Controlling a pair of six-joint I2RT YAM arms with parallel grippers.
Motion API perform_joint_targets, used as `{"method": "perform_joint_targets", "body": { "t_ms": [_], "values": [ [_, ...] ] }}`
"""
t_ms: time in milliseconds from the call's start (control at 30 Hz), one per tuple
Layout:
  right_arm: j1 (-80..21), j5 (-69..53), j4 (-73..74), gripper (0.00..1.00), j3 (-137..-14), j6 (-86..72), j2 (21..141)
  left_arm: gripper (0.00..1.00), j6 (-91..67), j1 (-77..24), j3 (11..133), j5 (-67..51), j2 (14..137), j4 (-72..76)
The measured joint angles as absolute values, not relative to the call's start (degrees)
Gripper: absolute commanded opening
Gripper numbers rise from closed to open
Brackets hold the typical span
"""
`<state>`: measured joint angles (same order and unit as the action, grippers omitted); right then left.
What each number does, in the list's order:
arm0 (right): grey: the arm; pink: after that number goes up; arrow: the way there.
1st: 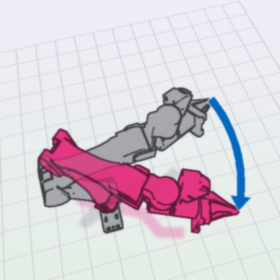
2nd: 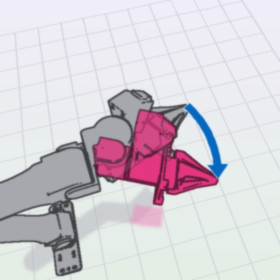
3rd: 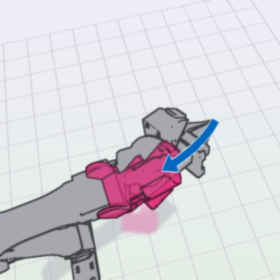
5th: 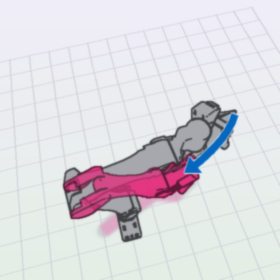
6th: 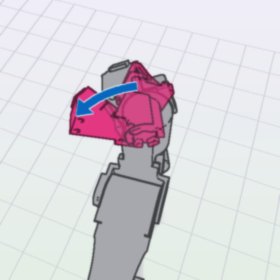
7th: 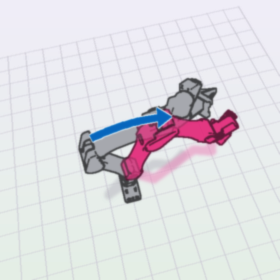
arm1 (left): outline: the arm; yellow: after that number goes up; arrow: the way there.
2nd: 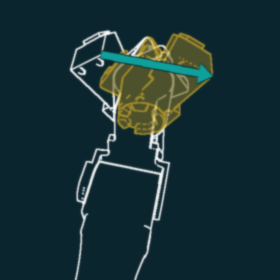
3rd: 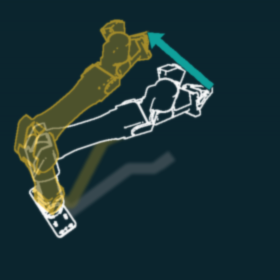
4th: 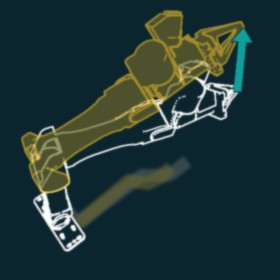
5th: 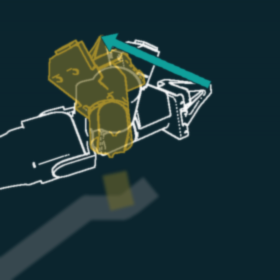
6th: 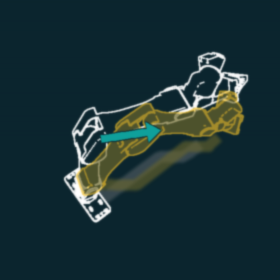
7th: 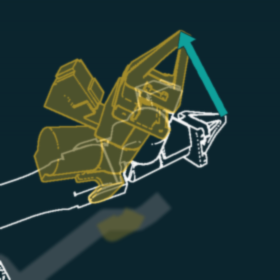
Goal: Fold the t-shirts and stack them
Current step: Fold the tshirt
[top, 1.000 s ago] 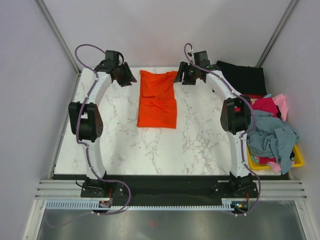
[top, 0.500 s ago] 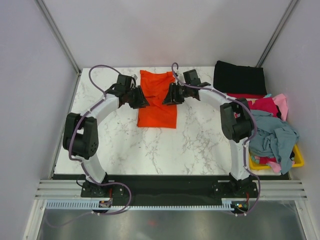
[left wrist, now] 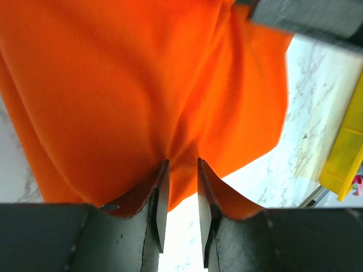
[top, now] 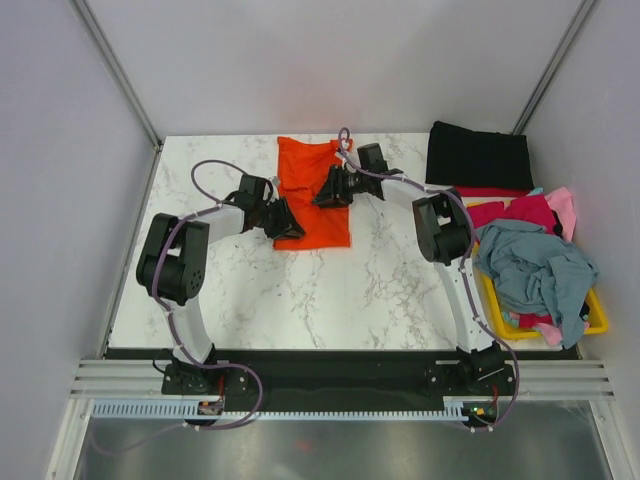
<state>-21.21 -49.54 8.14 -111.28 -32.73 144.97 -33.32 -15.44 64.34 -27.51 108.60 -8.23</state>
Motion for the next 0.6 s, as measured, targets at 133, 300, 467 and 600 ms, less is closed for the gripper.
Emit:
{"method": "perform_joint_targets", "body": {
  "t_ms": [133, 300, 467, 600],
  "values": [
    [-20.58, -53.43, 5.28, 0.57, -115.55, -35.55, 148.77, 0.33, -33.41, -15.00, 60.77, -26.65, 108.42, -6.44],
    [-19.09, -57.21, 0.08, 0.64, -115.92, -40.73, 150.30, 0.32, -33.41, -13.85, 56.75, -25.61, 105.75, -3.68],
    [-16.05, -59.55, -12.60, 0.78, -115.98, -52.62, 151.09, 0.50, -33.43, -12.86, 55.64, -25.45, 103.81, -4.12],
    [-13.37, -60.55, -25.08, 0.98, -114.76, -61.60, 149.36, 0.69, -33.39, -12.82, 55.37, -24.29, 98.63, -7.35]
  ]
}}
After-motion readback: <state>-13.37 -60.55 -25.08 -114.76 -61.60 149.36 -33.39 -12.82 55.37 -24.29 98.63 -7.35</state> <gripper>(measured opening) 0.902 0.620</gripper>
